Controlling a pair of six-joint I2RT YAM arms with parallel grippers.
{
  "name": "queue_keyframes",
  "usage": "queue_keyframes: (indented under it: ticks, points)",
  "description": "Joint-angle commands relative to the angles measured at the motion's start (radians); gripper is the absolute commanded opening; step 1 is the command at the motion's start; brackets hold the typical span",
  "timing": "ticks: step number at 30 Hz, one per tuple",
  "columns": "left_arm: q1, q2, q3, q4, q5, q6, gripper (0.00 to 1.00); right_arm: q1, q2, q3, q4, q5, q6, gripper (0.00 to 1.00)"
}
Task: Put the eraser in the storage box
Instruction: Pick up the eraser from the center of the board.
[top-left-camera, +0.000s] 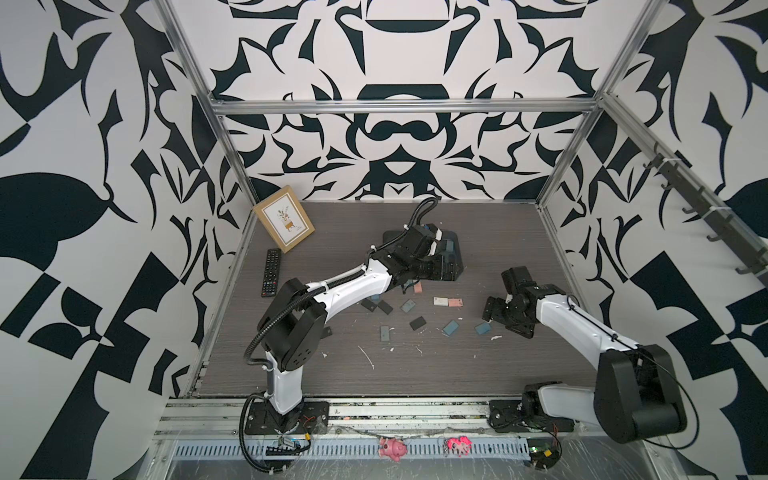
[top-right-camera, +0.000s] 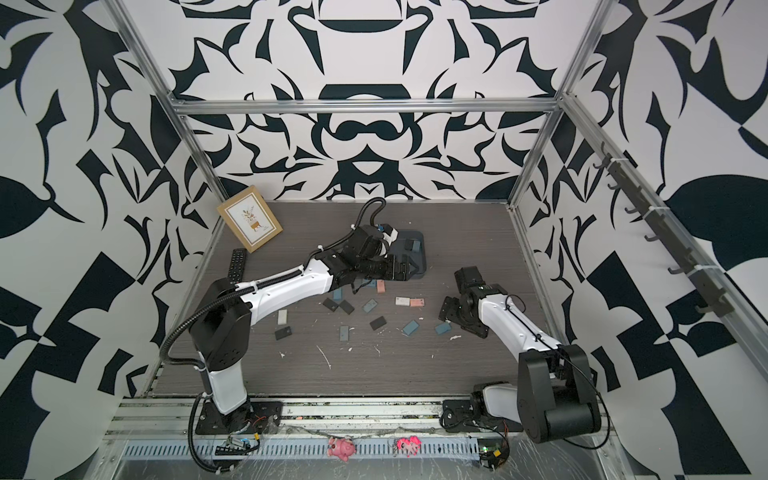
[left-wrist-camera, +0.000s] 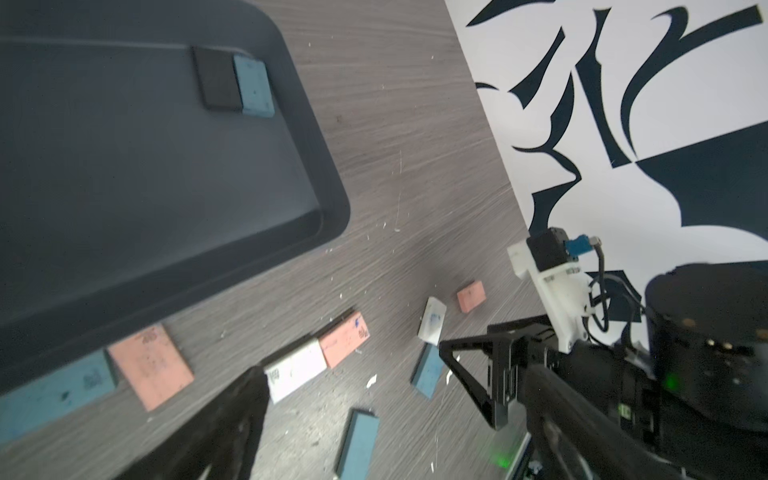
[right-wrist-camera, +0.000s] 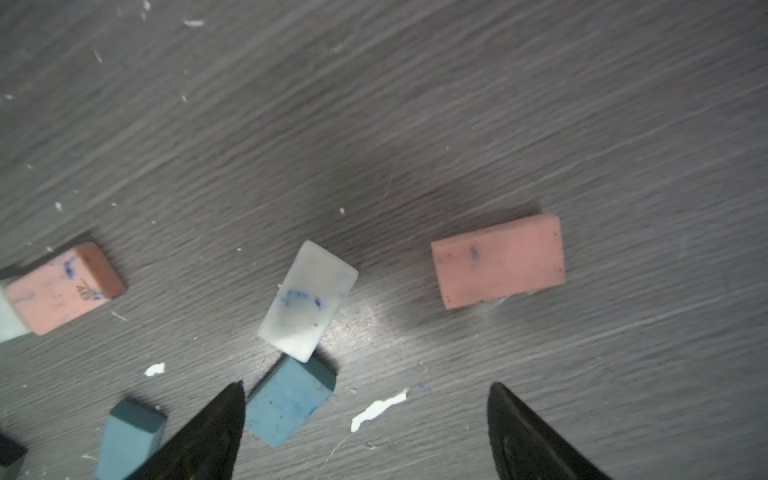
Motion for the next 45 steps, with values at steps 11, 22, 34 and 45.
queue_keyframes:
  ticks: [11, 22, 34, 45]
  points:
    - [-0.016, -0.1, -0.165, 0.086, 0.039, -0.021, 0.99, 0.095, 0.061, 0.02, 0.081, 0.031, 0.15, 0.87]
    - [-0.016, -0.1, -0.166, 0.081, 0.055, -0.007, 0.99, 0.095, 0.174, 0.067, 0.145, 0.043, 0.18, 0.74]
    - [-0.016, -0.087, -0.148, 0.074, 0.06, -0.001, 0.99, 0.095, 0.151, 0.038, 0.132, 0.079, 0.175, 0.54]
    - [-0.016, -0.089, -0.151, 0.064, 0.06, 0.001, 0.99, 0.095, 0.212, 0.07, 0.14, 0.092, 0.102, 0.42]
